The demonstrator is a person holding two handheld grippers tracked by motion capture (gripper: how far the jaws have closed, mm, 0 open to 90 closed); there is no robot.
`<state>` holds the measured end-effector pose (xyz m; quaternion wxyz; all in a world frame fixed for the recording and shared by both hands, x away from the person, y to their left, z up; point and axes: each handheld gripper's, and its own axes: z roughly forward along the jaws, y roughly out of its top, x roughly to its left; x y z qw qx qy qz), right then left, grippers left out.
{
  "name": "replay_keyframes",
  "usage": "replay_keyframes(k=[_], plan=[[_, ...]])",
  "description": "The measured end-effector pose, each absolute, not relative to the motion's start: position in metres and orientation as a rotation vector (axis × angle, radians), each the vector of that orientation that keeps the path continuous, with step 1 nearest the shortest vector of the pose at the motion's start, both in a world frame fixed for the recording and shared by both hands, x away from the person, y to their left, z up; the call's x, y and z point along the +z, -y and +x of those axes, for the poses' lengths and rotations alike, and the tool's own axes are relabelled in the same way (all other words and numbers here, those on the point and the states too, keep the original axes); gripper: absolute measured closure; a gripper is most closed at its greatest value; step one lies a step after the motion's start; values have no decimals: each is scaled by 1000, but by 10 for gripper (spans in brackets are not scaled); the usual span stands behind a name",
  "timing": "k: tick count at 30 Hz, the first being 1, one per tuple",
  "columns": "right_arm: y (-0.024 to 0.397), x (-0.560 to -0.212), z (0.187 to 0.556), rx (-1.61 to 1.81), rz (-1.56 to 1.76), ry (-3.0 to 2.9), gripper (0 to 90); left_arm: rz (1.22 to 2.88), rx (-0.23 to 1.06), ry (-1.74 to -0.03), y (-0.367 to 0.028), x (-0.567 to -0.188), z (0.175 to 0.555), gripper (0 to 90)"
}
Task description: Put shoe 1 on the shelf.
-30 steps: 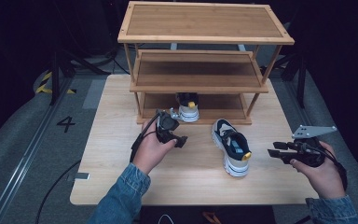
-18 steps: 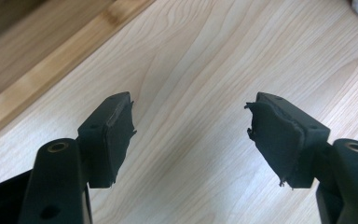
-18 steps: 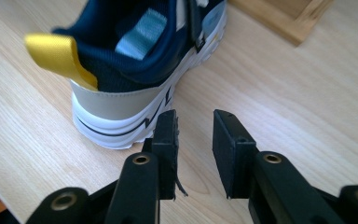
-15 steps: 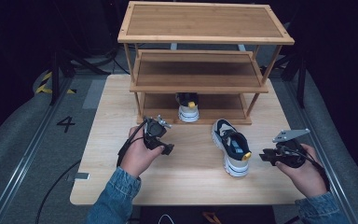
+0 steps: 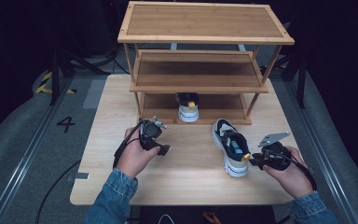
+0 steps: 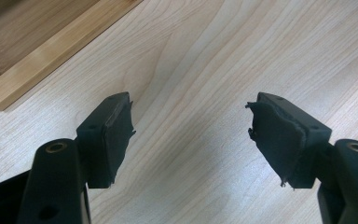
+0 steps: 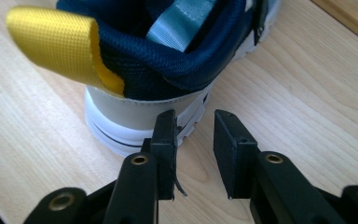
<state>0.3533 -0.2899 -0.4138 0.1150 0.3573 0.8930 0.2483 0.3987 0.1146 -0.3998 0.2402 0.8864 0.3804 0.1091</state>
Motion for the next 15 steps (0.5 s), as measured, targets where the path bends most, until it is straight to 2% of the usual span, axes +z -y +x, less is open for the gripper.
replay_keyframes(k=[7, 10, 11, 12, 15], plan=[[281, -413, 350, 747, 1000, -2652, 650, 2427, 296, -1050, -117, -400, 399, 294], [280, -407, 345, 637, 935, -2705, 529, 2420, 295, -1057, -119, -400, 399, 292], [280, -407, 345, 637, 935, -2705, 529, 2421, 301, -1053, -120, -400, 399, 292], [279, -399, 341, 650, 904, -2692, 478, 2427, 302, -1057, -121, -400, 399, 291], [275, -391, 337, 648, 858, -2688, 429, 2435, 285, -1062, -123, -400, 399, 284]])
